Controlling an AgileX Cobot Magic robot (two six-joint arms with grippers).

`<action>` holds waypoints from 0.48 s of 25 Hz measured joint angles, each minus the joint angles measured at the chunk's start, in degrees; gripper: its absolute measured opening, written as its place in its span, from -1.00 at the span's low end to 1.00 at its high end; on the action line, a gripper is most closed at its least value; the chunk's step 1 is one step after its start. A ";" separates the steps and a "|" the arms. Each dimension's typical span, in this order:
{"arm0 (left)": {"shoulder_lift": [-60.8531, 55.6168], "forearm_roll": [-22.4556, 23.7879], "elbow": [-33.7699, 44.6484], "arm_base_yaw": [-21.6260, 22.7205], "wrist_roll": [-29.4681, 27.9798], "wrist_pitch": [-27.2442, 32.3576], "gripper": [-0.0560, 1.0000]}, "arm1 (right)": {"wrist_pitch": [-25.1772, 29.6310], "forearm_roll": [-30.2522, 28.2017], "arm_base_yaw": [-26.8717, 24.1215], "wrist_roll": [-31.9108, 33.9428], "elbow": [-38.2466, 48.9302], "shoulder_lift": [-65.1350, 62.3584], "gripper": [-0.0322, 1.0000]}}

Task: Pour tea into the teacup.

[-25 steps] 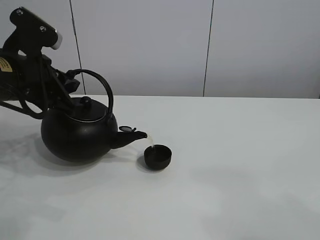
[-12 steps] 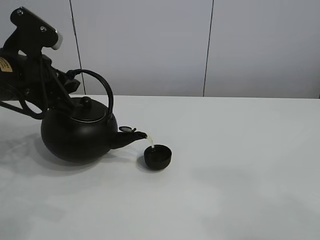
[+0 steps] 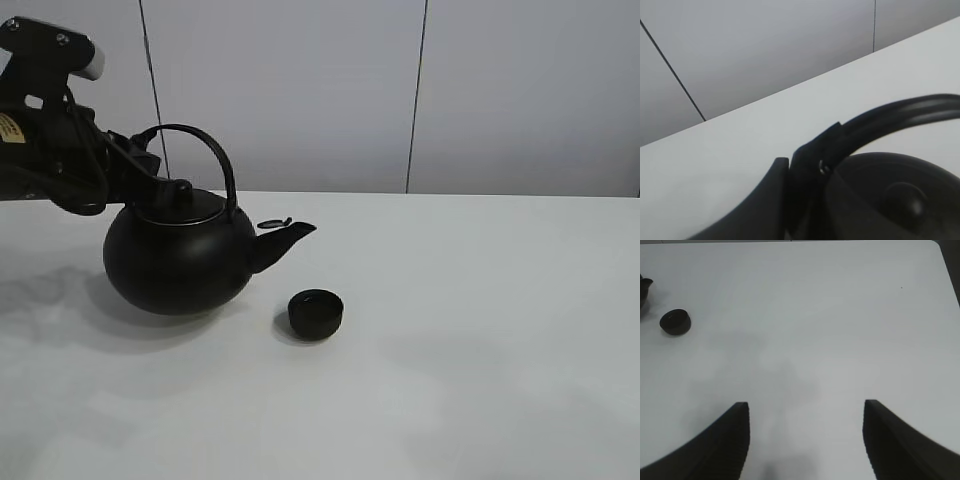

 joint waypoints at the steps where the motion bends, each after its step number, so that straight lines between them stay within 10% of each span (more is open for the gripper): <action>1: 0.00 0.06 0.00 0.00 -1.54 -0.21 -0.69 | 0.00 0.00 0.00 0.00 0.00 0.00 -0.06; 12: -0.02 1.54 8.26 1.01 -9.59 -11.54 -0.69 | 0.00 0.00 0.00 0.00 0.00 0.00 -0.06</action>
